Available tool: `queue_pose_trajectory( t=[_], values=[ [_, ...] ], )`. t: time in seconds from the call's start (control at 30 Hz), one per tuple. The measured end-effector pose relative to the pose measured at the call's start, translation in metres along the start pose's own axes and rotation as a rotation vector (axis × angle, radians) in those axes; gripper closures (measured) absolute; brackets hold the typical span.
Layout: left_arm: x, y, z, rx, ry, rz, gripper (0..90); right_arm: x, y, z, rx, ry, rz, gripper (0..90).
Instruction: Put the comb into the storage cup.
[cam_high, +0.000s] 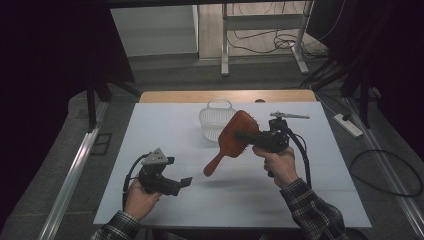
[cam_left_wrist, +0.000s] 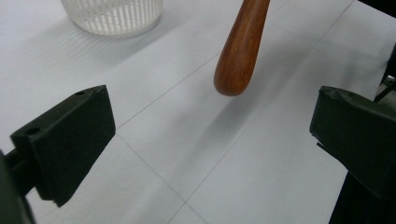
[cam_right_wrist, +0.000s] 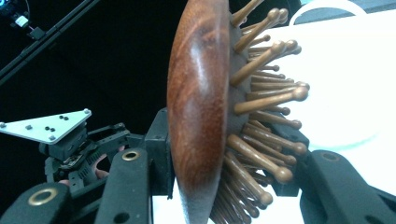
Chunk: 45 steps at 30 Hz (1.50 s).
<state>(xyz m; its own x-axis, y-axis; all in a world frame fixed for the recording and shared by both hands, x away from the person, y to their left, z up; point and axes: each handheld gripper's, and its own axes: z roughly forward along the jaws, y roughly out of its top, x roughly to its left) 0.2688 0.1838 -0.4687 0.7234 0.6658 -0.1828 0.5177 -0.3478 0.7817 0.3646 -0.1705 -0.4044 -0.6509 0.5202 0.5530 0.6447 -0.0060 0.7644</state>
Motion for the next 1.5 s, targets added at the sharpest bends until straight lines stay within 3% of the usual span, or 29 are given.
queue_pose_trajectory(
  t=[0.43, 0.73, 0.87, 1.17, 1.37, 1.5],
  values=[
    [0.001, -0.017, -0.011, 0.030, 0.014, -0.020, 0.0, -0.005, 0.005, 0.000, -0.012, -0.011, 0.010, 52.3],
    [0.003, -0.026, -0.021, 0.017, 0.031, -0.037, 0.0, -0.006, 0.015, 0.000, -0.034, -0.015, 0.010, 52.3],
    [0.004, -0.030, -0.025, 0.014, 0.061, -0.037, 0.0, -0.007, 0.019, 0.001, -0.036, -0.020, 0.008, 52.3],
    [0.009, -0.038, -0.037, -0.011, 0.074, -0.069, 0.0, -0.009, 0.026, 0.005, -0.049, -0.023, 0.006, 52.3],
    [0.010, -0.044, -0.043, -0.007, 0.079, -0.090, 0.0, -0.009, 0.033, 0.004, -0.058, -0.036, -0.004, 52.3],
    [0.008, -0.048, -0.047, 0.003, 0.108, -0.092, 0.0, -0.011, 0.038, 0.004, -0.067, -0.040, -0.005, 52.3]
  ],
)
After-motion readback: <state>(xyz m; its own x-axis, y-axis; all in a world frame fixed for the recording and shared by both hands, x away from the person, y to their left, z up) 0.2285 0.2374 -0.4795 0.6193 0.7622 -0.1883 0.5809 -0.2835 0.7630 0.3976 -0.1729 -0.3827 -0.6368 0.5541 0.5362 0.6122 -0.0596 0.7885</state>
